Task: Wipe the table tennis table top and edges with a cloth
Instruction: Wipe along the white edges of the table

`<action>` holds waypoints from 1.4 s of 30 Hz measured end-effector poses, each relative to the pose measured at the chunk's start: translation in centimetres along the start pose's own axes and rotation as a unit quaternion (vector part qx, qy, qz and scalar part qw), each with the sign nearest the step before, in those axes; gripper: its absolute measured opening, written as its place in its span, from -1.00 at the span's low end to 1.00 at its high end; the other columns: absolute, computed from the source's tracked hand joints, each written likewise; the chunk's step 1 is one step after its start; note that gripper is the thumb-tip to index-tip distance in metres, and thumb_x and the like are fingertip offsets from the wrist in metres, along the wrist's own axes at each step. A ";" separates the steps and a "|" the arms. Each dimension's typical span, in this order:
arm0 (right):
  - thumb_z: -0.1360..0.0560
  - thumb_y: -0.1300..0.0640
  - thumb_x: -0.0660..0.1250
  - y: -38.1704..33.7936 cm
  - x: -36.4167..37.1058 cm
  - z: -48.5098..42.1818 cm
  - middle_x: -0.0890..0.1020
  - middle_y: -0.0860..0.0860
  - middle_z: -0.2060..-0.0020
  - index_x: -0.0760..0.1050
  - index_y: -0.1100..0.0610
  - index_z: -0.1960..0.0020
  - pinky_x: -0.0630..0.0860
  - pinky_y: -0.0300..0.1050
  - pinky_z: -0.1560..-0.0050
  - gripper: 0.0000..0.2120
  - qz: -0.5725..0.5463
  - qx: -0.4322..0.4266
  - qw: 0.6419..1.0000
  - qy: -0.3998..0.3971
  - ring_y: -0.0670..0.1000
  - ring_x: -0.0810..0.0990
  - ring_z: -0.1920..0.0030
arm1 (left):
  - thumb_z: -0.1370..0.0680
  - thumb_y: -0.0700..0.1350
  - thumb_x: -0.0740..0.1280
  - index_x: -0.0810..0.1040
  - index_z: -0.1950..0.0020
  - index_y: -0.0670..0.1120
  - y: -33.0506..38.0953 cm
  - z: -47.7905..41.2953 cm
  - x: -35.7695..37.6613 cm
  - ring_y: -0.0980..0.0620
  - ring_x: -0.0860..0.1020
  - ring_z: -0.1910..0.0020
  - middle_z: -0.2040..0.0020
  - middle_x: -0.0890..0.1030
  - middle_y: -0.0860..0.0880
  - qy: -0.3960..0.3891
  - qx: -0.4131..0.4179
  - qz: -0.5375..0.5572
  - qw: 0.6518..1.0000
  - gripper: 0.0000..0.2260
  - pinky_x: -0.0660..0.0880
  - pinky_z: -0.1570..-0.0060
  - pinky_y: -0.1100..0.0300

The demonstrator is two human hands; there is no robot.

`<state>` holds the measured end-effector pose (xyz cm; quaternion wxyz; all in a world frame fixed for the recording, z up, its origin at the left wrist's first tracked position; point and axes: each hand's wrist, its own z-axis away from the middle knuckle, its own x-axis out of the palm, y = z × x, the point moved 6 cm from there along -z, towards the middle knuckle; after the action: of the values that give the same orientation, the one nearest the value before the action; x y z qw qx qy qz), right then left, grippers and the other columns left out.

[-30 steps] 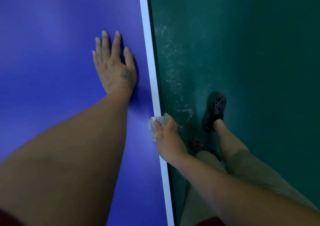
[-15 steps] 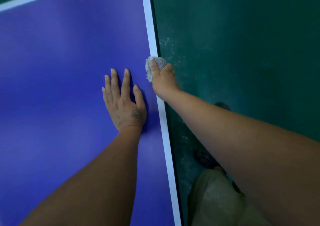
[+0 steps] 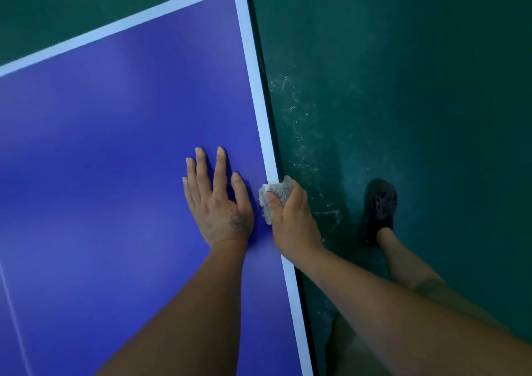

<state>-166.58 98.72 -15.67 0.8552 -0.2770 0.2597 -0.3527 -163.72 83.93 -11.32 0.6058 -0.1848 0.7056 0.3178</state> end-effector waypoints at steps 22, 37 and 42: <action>-0.71 -0.24 0.14 -2.1 -1.4 -3.2 0.24 0.13 -0.61 -0.04 0.14 -0.73 0.30 0.03 -0.55 -0.23 0.033 -0.013 0.995 -0.094 0.15 0.30 -0.59 | -0.76 -0.03 0.24 0.41 -0.65 -0.02 1.5 -11.1 1.3 -0.05 0.11 -0.74 -0.73 0.23 -0.06 0.014 -0.127 0.085 0.988 -0.57 -0.01 -0.70 -0.07; -0.73 -0.27 0.06 -11.0 -3.7 -12.7 0.31 0.18 -0.56 0.12 0.18 -0.65 0.35 0.06 -0.49 -0.32 0.017 0.023 0.997 -0.075 0.22 0.39 -0.52 | -0.74 0.27 0.03 0.12 -0.75 0.23 1.7 -17.3 3.2 -0.01 -0.06 -0.75 -0.78 0.02 0.05 -0.025 -0.228 -0.041 0.972 -0.45 -0.14 -0.71 -0.08; -0.73 -0.29 0.06 -17.8 -5.1 -20.5 0.32 0.23 -0.57 0.18 0.23 -0.61 0.38 0.10 -0.42 -0.30 0.023 0.008 0.999 -0.029 0.28 0.43 -0.49 | -0.74 0.25 0.05 0.16 -0.74 0.20 1.6 -17.4 3.3 -0.04 -0.02 -0.75 -0.77 0.06 0.01 -0.007 -0.221 -0.045 0.974 -0.45 -0.11 -0.71 -0.09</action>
<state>-190.99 85.93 -17.34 0.8725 -0.2745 0.2382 -0.3266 -178.21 73.81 -13.02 0.5685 -0.3440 0.6044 0.4396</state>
